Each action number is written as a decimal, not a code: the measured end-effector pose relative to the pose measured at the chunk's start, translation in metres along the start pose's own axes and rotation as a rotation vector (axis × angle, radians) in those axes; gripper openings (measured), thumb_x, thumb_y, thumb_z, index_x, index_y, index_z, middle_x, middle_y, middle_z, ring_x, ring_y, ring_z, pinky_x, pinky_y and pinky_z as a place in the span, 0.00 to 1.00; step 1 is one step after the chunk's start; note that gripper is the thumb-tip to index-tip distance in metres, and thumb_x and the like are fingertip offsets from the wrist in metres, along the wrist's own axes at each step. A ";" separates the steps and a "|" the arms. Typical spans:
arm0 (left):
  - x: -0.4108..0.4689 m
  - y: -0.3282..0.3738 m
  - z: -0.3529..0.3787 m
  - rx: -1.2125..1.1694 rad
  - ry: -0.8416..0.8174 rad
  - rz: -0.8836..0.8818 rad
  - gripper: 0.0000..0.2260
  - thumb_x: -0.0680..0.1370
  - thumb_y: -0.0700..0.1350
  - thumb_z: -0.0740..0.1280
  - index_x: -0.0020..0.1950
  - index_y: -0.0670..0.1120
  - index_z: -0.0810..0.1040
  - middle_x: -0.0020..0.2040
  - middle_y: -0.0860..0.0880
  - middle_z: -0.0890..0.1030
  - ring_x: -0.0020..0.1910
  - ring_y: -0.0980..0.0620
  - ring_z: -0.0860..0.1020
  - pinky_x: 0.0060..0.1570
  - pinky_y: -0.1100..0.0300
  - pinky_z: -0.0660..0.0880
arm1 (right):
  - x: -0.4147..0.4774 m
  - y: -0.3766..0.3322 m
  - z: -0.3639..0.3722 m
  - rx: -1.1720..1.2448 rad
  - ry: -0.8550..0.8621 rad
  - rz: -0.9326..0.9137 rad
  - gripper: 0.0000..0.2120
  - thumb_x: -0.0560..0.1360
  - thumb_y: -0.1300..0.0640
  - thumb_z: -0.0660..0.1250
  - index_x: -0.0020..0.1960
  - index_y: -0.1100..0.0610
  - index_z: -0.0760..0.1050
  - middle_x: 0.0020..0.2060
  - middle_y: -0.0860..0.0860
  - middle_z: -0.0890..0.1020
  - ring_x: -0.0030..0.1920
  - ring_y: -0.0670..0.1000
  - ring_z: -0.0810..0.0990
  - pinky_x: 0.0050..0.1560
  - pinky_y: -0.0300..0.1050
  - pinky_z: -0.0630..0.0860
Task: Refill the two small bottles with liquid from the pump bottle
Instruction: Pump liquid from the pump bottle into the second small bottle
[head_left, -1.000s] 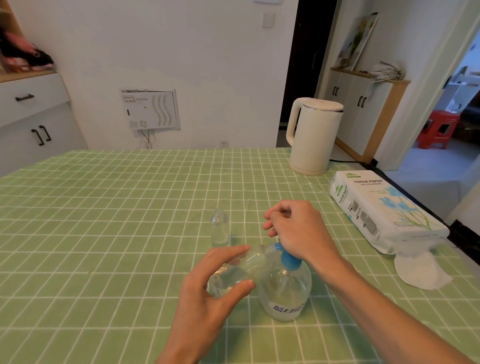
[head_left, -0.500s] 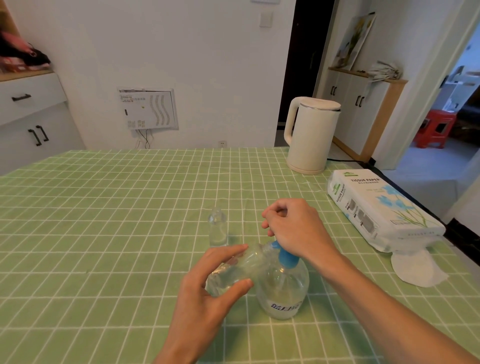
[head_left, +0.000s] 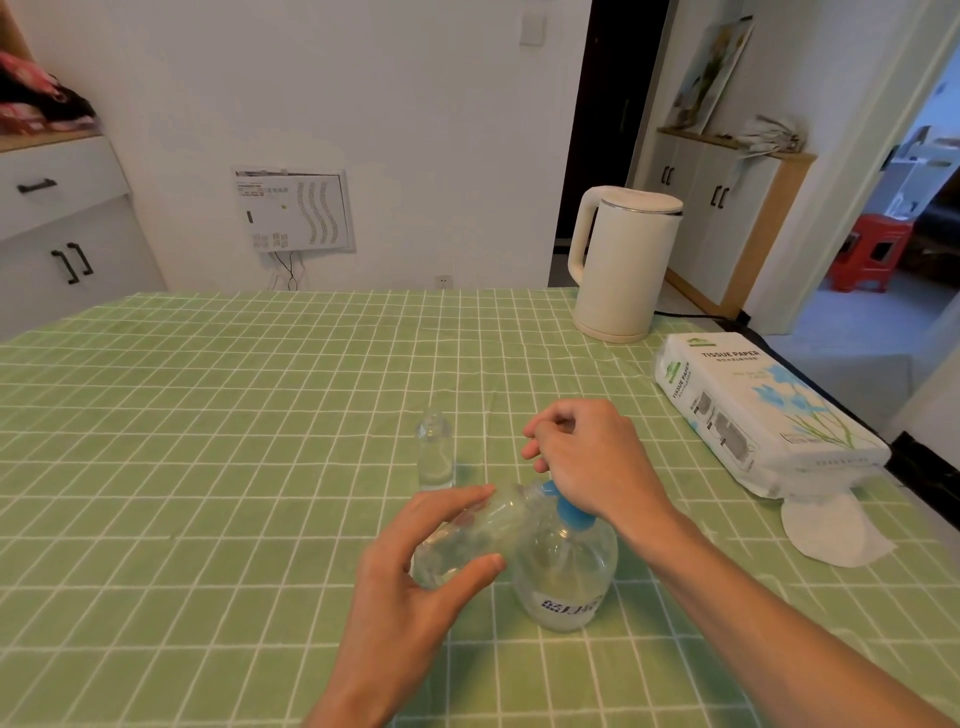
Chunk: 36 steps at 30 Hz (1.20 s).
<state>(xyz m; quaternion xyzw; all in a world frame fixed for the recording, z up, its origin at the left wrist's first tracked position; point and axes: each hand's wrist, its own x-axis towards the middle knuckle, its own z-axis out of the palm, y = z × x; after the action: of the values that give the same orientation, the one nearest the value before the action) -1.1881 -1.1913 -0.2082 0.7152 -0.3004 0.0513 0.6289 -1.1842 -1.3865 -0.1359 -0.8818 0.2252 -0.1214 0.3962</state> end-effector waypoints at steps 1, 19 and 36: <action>0.000 0.000 0.000 0.004 0.002 -0.001 0.21 0.70 0.44 0.79 0.63 0.58 0.84 0.59 0.56 0.86 0.61 0.55 0.83 0.59 0.75 0.71 | 0.000 0.000 0.000 0.000 0.002 0.001 0.14 0.86 0.55 0.65 0.44 0.49 0.84 0.40 0.42 0.89 0.44 0.45 0.88 0.55 0.58 0.87; 0.002 0.007 0.000 -0.014 0.007 -0.005 0.22 0.70 0.43 0.79 0.62 0.60 0.84 0.59 0.54 0.86 0.60 0.55 0.83 0.58 0.75 0.71 | 0.002 -0.005 -0.004 -0.022 0.010 0.008 0.13 0.83 0.54 0.64 0.46 0.55 0.86 0.38 0.47 0.90 0.43 0.53 0.90 0.52 0.62 0.88; 0.001 0.006 0.001 -0.001 0.013 -0.022 0.25 0.71 0.37 0.81 0.61 0.62 0.84 0.58 0.54 0.86 0.59 0.55 0.83 0.57 0.75 0.72 | 0.002 -0.006 -0.007 -0.064 -0.018 -0.001 0.14 0.83 0.53 0.64 0.46 0.55 0.86 0.40 0.50 0.90 0.45 0.57 0.90 0.52 0.63 0.88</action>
<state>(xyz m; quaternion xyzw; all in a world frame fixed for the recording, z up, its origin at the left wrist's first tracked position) -1.1905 -1.1927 -0.2031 0.7178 -0.2884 0.0487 0.6319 -1.1835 -1.3882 -0.1270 -0.8951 0.2249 -0.1062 0.3699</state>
